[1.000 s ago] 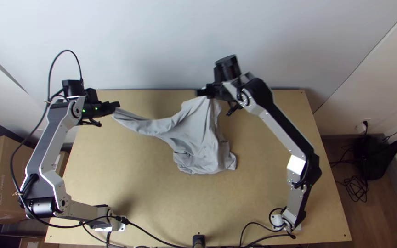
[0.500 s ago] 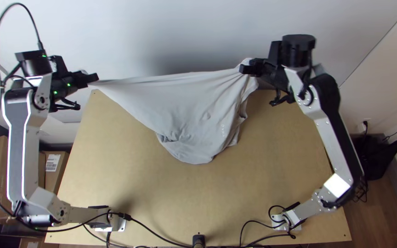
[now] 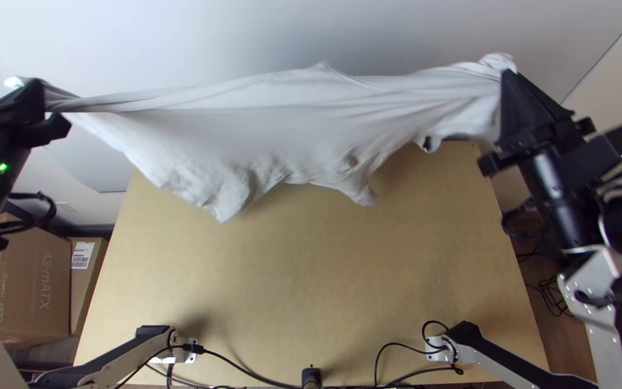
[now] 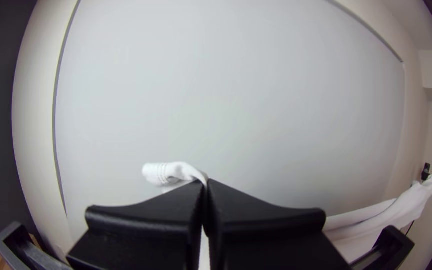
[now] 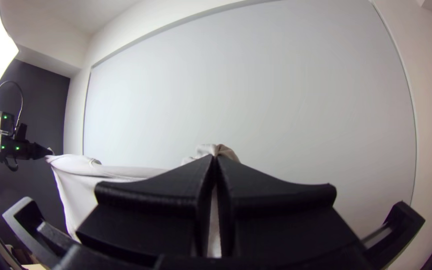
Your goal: Fold the t-shirt
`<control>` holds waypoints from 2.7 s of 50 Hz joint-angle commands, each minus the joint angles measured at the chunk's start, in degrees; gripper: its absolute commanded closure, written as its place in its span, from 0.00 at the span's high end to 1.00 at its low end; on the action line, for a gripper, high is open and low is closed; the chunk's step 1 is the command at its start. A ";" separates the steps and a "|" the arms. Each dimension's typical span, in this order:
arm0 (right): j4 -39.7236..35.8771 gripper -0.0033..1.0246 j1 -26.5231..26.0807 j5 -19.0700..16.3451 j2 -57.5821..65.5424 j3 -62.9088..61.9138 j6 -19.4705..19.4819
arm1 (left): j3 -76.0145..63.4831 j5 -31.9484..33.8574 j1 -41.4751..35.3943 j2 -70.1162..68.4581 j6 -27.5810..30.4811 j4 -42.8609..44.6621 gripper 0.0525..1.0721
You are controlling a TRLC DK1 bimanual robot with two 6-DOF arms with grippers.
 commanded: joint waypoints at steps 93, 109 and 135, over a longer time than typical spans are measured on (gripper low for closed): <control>7.12 0.02 -14.21 -21.51 19.93 -33.36 26.19 | -74.06 17.12 2.97 -2.71 -4.41 35.38 0.02; 11.25 0.02 -18.87 -21.07 43.75 -19.12 25.92 | -60.26 17.56 4.20 22.77 -3.70 41.01 0.02; 3.34 0.03 -20.54 -17.47 70.12 8.56 25.66 | -24.49 17.03 2.88 56.96 -5.64 35.38 0.02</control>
